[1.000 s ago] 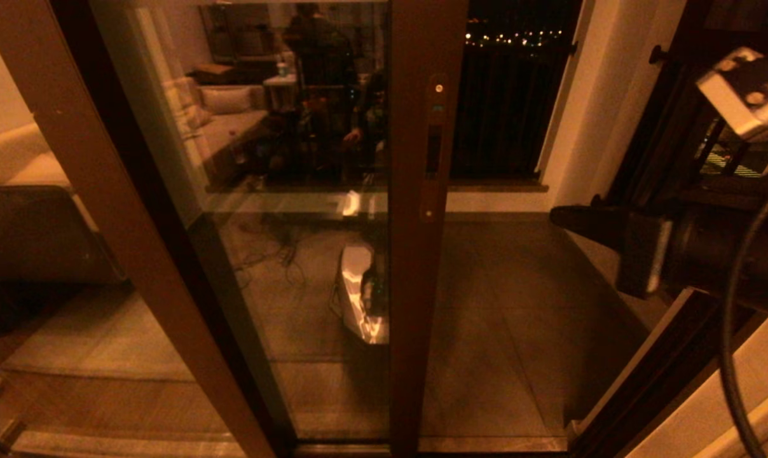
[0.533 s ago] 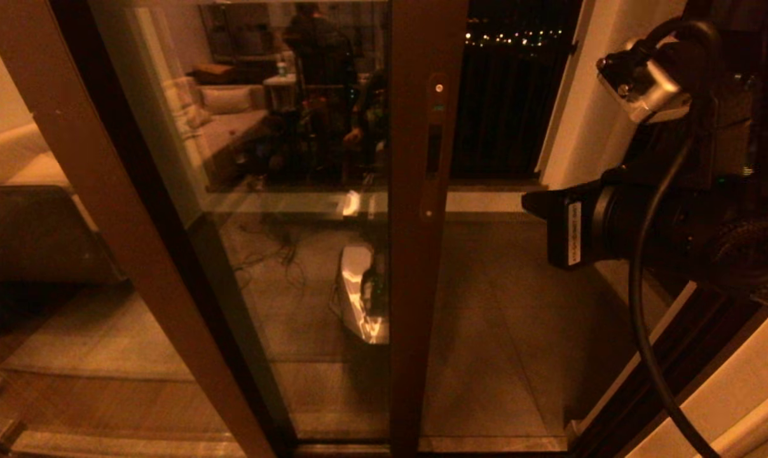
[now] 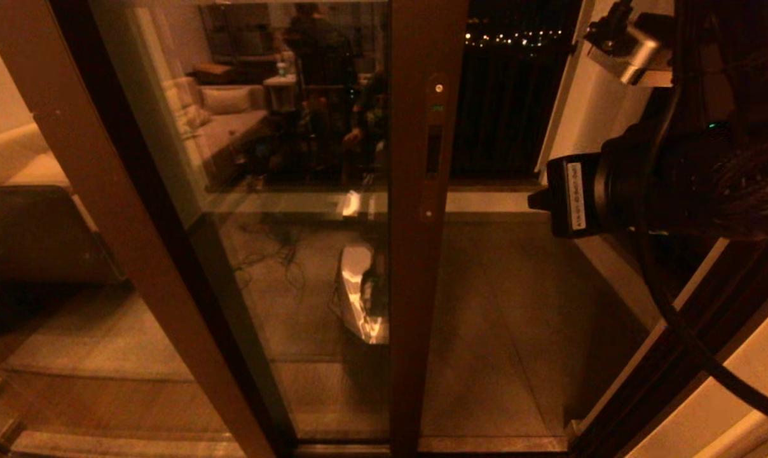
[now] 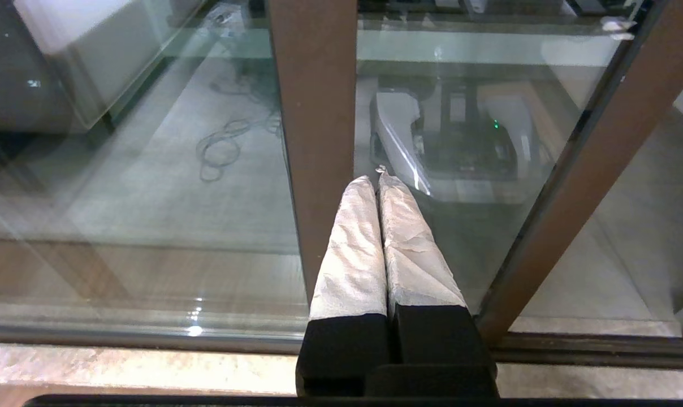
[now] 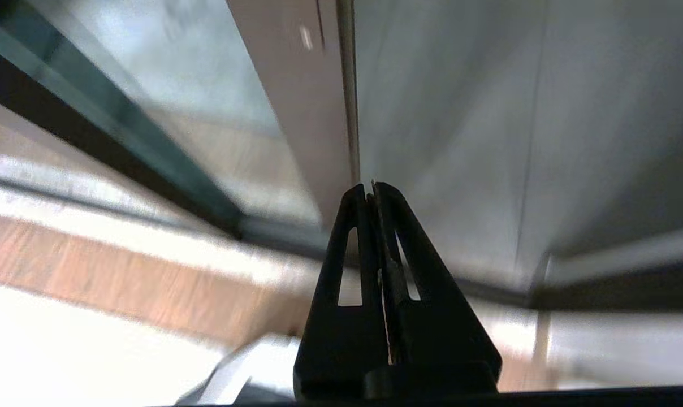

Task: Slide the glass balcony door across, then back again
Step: Close the slid door

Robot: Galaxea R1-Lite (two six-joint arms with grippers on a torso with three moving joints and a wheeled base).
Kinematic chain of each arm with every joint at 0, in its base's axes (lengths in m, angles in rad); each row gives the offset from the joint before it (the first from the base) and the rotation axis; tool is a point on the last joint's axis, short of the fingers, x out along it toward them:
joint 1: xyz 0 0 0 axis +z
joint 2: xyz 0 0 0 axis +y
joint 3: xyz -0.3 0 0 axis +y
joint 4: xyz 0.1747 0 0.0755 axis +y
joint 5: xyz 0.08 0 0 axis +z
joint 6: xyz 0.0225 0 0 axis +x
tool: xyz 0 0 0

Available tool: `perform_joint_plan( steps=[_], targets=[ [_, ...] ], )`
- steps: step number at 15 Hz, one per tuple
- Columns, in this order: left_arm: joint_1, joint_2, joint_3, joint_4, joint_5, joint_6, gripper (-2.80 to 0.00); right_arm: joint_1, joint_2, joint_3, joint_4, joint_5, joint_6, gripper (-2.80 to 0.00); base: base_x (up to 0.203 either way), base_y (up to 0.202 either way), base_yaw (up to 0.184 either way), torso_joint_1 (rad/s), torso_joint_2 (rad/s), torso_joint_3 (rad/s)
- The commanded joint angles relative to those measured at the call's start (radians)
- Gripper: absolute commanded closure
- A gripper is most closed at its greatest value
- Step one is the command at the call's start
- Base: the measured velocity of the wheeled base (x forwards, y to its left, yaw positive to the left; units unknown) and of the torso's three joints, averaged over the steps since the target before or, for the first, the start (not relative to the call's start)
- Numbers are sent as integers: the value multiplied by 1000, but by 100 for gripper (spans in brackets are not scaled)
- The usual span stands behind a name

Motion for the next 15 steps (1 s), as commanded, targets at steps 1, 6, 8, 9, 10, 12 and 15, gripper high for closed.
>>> perform_joint_plan(
  steps=[1, 6, 8, 9, 10, 12, 15],
  targets=[
    [0, -2, 0, 0, 1, 0, 0, -2, 106, -104, 87, -3, 92, 0, 0, 0, 0, 0, 0, 0],
    [0, -1, 0, 0, 1, 0, 0, -34, 195, -213, 72, -53, 126, 0, 0, 0, 0, 0, 0, 0],
    [0, 0, 0, 0, 1, 0, 0, -34, 178, -168, 19, -87, 137, 0, 0, 0, 0, 0, 0, 0],
    [0, -2, 0, 0, 1, 0, 0, -40, 172, -168, -28, -90, 140, 0, 0, 0, 0, 0, 0, 0],
    [0, -1, 0, 0, 1, 0, 0, -33, 169, -173, -44, -90, 134, 0, 0, 0, 0, 0, 0, 0],
    [0, -1, 0, 0, 1, 0, 0, -1, 192, -225, -55, -98, 74, 0, 0, 0, 0, 0, 0, 0],
    [0, 0, 0, 0, 1, 0, 0, 1, 127, -108, -81, -104, 104, 0, 0, 0, 0, 0, 0, 0]
  ],
)
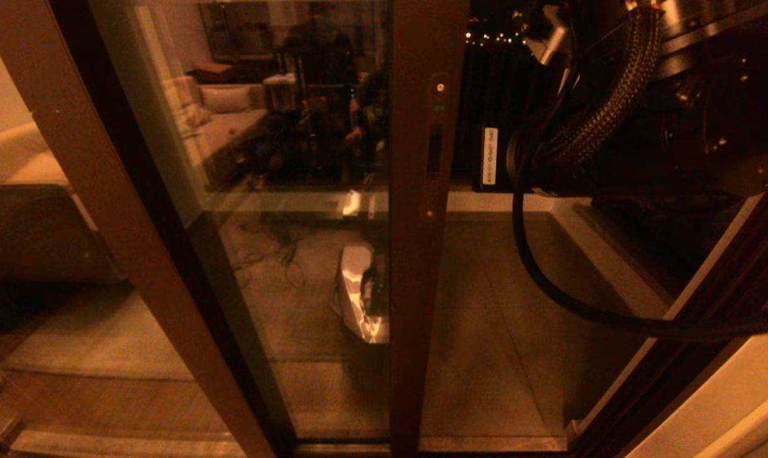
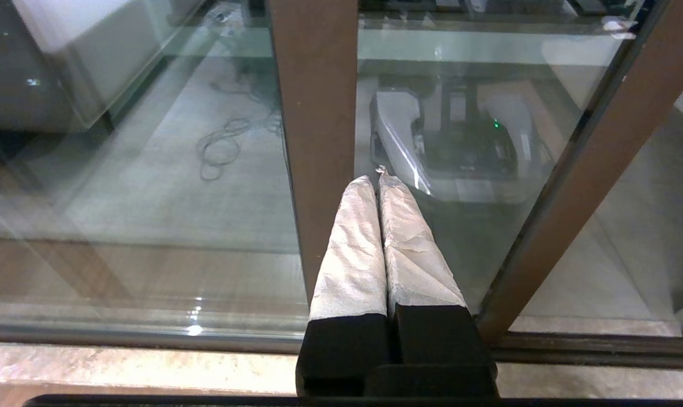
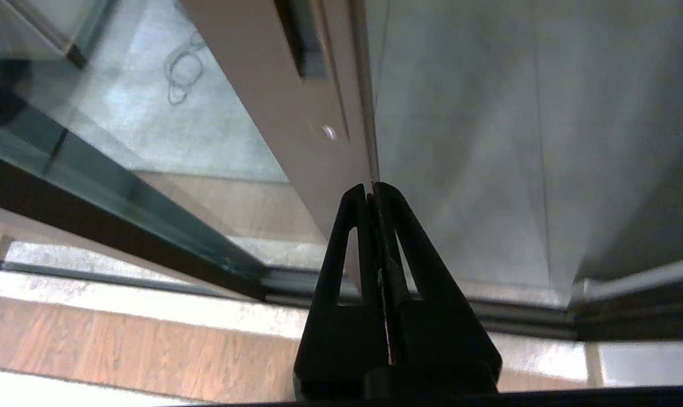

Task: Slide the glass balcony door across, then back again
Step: Close the slid door

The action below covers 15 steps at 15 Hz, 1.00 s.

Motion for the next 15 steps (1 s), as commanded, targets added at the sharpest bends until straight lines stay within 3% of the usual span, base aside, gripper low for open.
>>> perform_joint_plan(
  steps=[1, 2, 4, 8, 10, 11, 15],
  targets=[
    [0, -2, 0, 0, 1, 0, 0, -3, -64, 134, -58, -2, 21, 0, 0, 0, 0, 0, 0, 0],
    [0, -2, 0, 0, 1, 0, 0, -6, -78, 184, -140, 0, -2, 0, 0, 0, 0, 0, 0, 0],
    [0, -1, 0, 0, 1, 0, 0, -6, -82, 195, -203, -1, -168, 0, 0, 0, 0, 0, 0, 0],
    [0, 0, 0, 0, 1, 0, 0, -14, 0, 91, -235, -3, -226, 0, 0, 0, 0, 0, 0, 0],
    [0, -2, 0, 0, 1, 0, 0, -14, 26, 53, -234, -3, -307, 0, 0, 0, 0, 0, 0, 0],
    [0, 0, 0, 0, 1, 0, 0, -14, 25, 56, -231, -3, -317, -280, 0, 0, 0, 0, 0, 0],
    [0, -2, 0, 0, 1, 0, 0, -12, 30, 33, -213, 3, -321, -280, 0, 0, 0, 0, 0, 0]
  ],
)
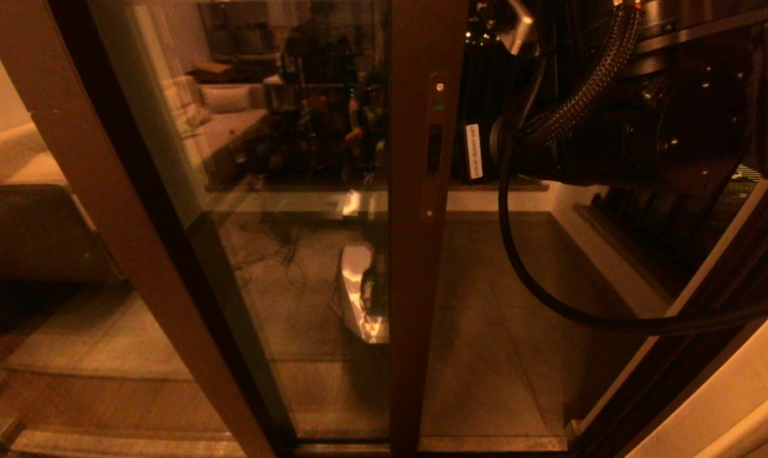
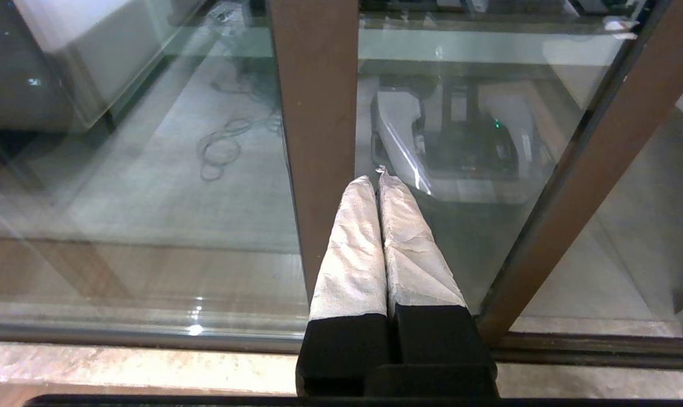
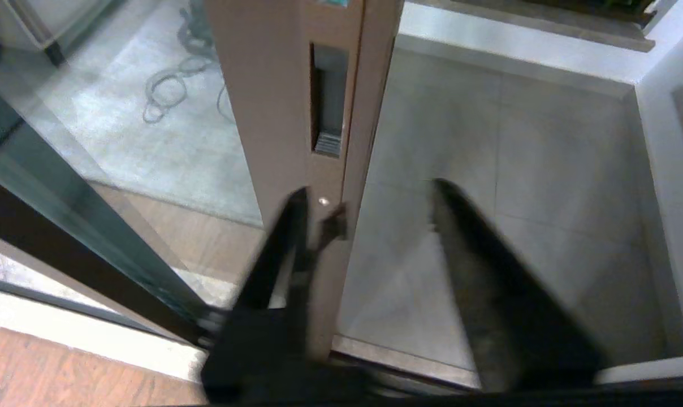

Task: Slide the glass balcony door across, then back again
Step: Close the slid door

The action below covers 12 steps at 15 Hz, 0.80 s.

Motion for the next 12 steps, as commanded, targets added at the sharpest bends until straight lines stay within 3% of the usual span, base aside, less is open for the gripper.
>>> perform_joint_plan(
  steps=[1, 12],
  targets=[
    [0, 0, 0, 0, 0, 0, 0, 0, 24, -8, 15, -3, 0, -280, 0, 0, 0, 0, 0, 0],
    [0, -2, 0, 0, 0, 0, 0, -103, 197, -179, 40, -16, -8, -280, 0, 0, 0, 0, 0, 0]
  ],
)
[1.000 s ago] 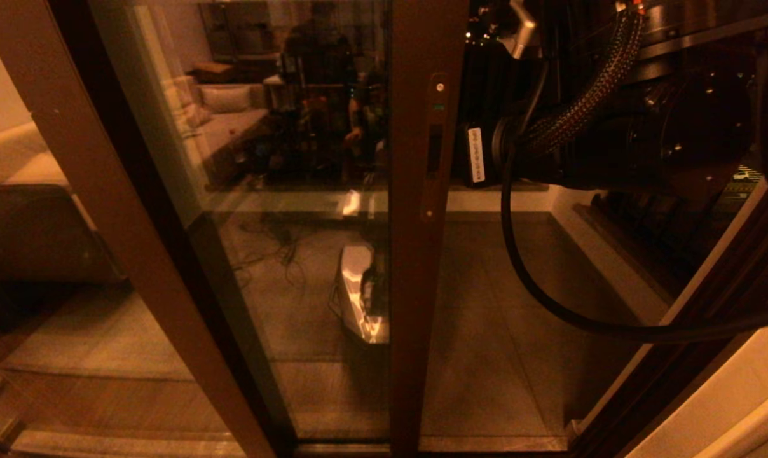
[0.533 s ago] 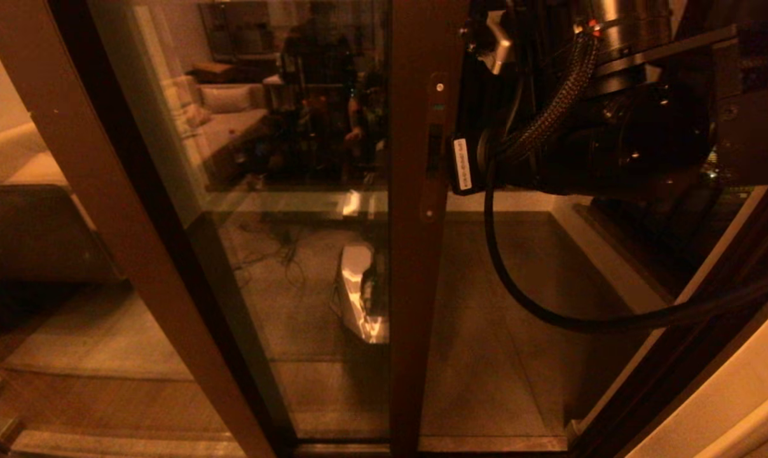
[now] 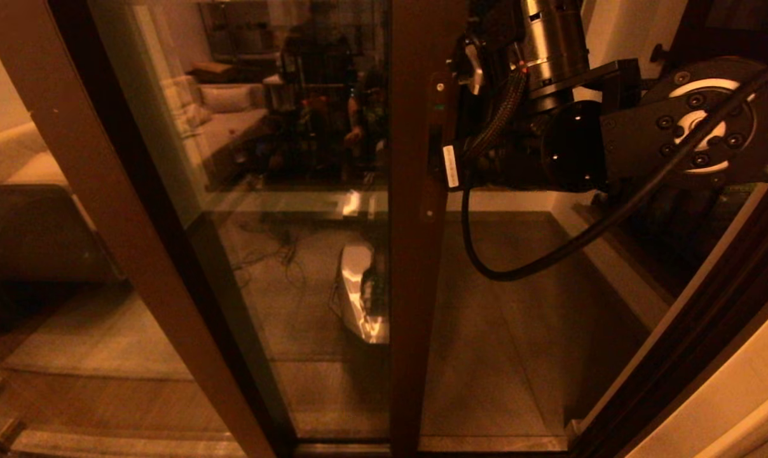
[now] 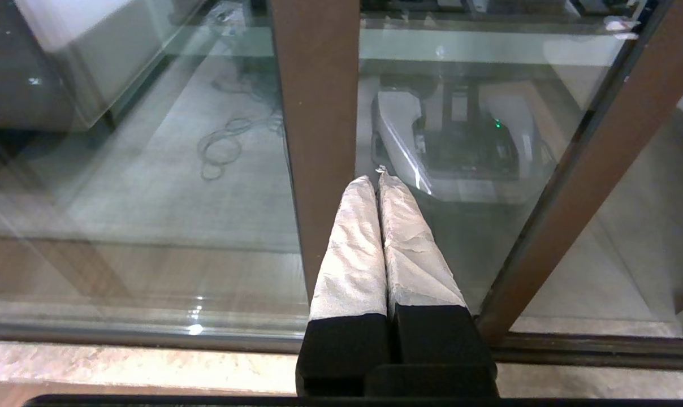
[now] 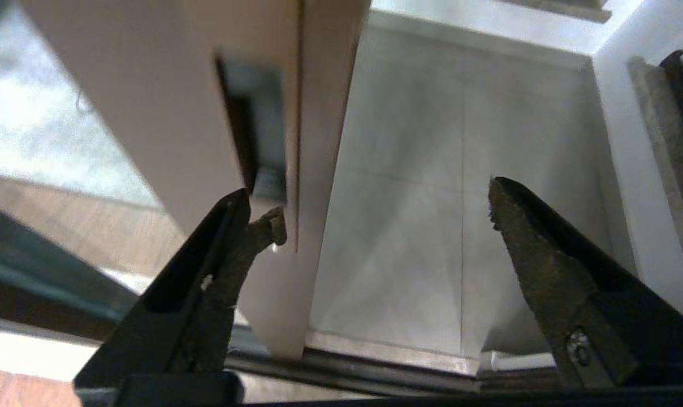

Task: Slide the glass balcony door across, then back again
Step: Close the slid door

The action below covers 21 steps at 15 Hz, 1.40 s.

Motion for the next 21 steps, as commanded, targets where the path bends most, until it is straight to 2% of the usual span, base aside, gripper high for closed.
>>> perform_joint_plan(
  steps=[1, 21],
  targets=[
    [0, -2, 0, 0, 0, 0, 0, -15, 31, -48, 3, -2, -2, -280, 0, 0, 0, 0, 0, 0],
    [0, -2, 0, 0, 0, 0, 0, -96, 11, -49, -23, -2, -39, -280, 0, 0, 0, 0, 0, 0]
  ],
)
